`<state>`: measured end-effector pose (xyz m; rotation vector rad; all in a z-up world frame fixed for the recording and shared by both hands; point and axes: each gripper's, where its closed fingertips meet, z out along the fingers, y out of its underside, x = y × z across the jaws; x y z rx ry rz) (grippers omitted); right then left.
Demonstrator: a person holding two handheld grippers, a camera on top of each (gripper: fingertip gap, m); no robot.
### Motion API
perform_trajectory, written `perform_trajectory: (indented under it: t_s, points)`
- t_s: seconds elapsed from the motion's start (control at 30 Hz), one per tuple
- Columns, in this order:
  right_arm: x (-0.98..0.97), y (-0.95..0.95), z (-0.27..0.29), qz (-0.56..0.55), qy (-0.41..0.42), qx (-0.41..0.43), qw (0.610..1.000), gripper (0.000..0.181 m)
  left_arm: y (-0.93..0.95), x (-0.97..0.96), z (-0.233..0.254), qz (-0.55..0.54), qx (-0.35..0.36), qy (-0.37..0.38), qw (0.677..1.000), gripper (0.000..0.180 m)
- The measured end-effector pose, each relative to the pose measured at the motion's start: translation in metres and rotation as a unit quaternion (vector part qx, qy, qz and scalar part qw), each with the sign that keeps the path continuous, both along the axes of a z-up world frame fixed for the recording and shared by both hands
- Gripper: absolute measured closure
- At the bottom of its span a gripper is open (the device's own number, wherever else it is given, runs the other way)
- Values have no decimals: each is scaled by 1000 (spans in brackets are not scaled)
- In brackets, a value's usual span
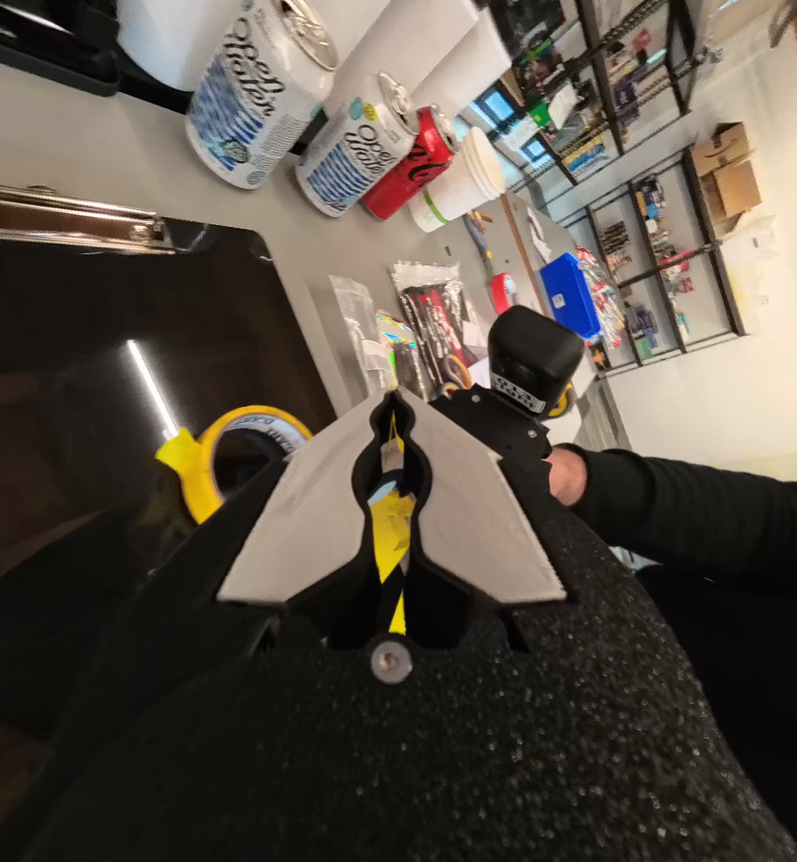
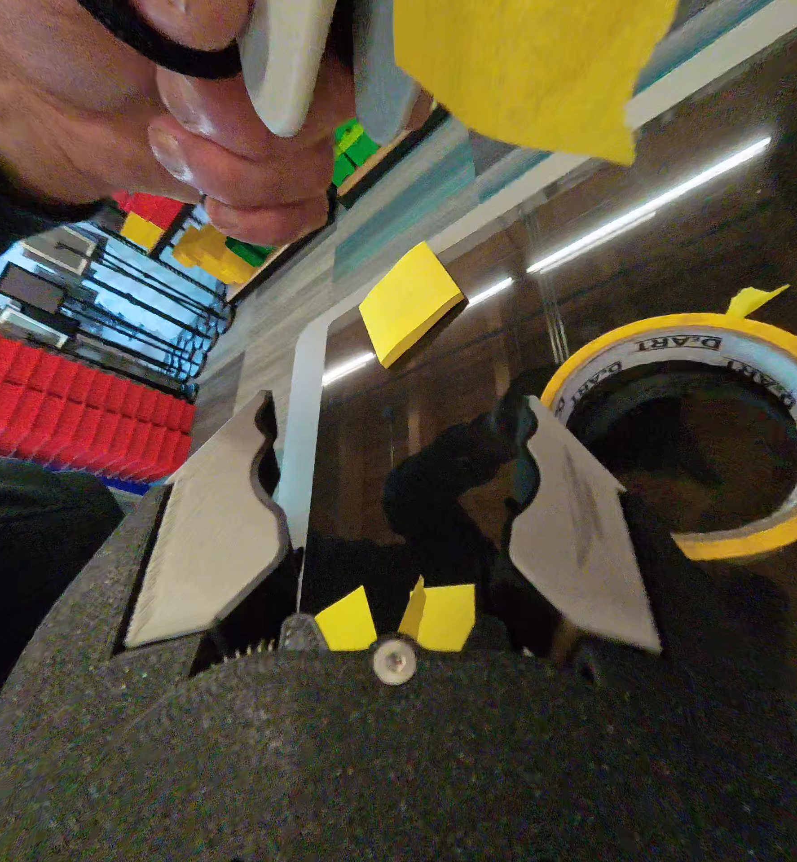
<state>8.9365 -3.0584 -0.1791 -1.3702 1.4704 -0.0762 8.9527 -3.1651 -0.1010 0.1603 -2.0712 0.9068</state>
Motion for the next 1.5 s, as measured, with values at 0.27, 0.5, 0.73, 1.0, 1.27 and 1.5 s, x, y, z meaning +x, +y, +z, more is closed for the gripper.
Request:
perform_trajectory:
  t_s: [0.27, 0.5, 0.73, 1.0, 1.27, 1.5]
  points:
    - [-51, -77, 126, -208, -194, 58, 957, 146, -9, -56, 66, -30, -86, 99, 991, 180]
    - [-86, -103, 177, -246, -255, 123, 927, 163, -26, -106, 97, -88, -136, 91, 983, 180]
    - [-118, -118, 186, -273, -260, 105, 920, 181, -38, -137, 111, -113, -159, 85, 977, 180]
    - [-177, -131, 196, -307, -252, 74, 915, 181, -64, -147, 121, -74, -178, 74, 978, 166]
    - [-358, -208, 145, -467, -152, -35, 871, 181, -66, -235, 39, -123, -56, 56, 989, 155]
    - [-443, -226, 79, -505, -72, -38, 859, 181, -67, -358, -21, -227, -57, -82, 969, 149]
